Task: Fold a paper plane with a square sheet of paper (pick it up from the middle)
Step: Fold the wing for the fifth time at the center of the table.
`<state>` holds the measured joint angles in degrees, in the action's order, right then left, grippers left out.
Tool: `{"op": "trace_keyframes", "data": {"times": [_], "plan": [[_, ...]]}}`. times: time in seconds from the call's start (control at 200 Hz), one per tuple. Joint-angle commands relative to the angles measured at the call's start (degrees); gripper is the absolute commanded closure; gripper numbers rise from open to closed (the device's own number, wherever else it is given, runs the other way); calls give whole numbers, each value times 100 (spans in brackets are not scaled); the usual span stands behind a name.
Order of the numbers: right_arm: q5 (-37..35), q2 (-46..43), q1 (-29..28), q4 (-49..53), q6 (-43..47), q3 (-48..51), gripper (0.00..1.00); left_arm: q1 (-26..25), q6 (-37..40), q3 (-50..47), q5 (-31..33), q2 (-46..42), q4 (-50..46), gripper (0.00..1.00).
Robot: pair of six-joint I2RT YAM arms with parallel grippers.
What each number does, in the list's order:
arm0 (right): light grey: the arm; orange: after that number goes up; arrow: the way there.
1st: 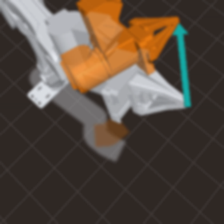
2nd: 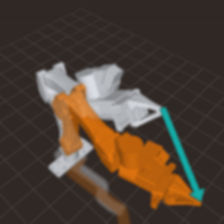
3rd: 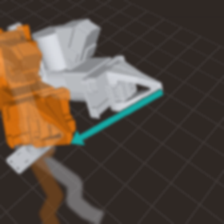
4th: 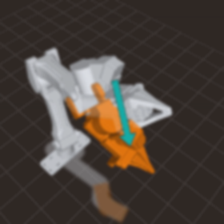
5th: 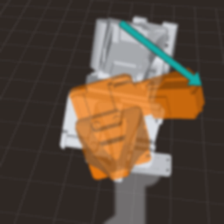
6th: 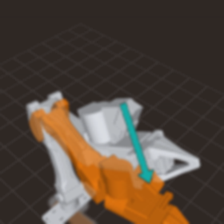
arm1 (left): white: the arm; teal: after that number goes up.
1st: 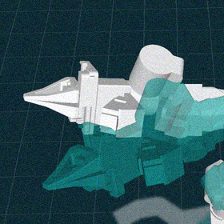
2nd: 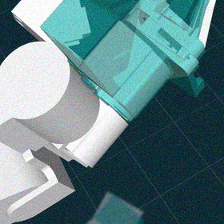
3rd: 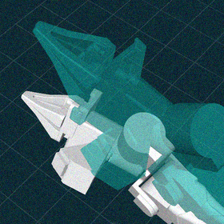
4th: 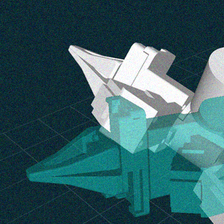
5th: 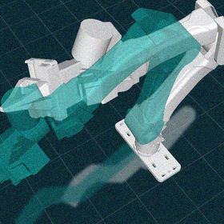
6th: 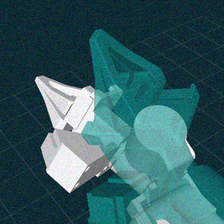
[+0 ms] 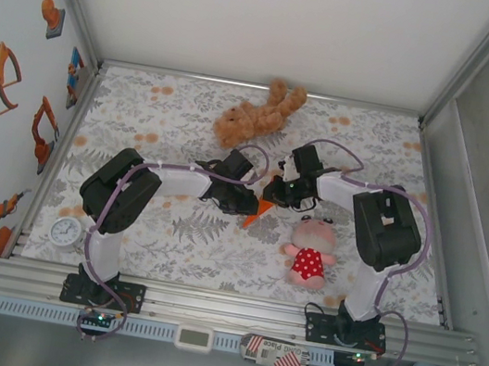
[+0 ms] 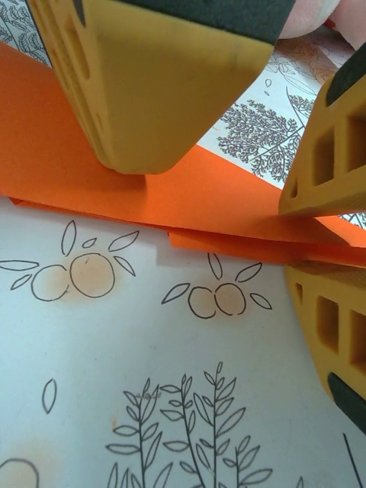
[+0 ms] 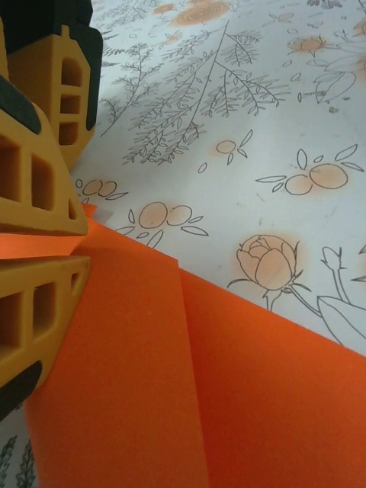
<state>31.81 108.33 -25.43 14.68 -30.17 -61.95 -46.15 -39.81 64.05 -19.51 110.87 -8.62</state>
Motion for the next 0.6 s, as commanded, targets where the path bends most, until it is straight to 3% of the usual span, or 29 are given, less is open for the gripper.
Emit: {"op": "trace_keyframes", "data": {"times": [0.0,0.596], "plan": [[-131,64,1,143,63,-106,86,-118,4,-130,208,410,-253,76],[-188,236,4,150,164,-30,86,-115,-9,-140,255,230,-282,76]]}}
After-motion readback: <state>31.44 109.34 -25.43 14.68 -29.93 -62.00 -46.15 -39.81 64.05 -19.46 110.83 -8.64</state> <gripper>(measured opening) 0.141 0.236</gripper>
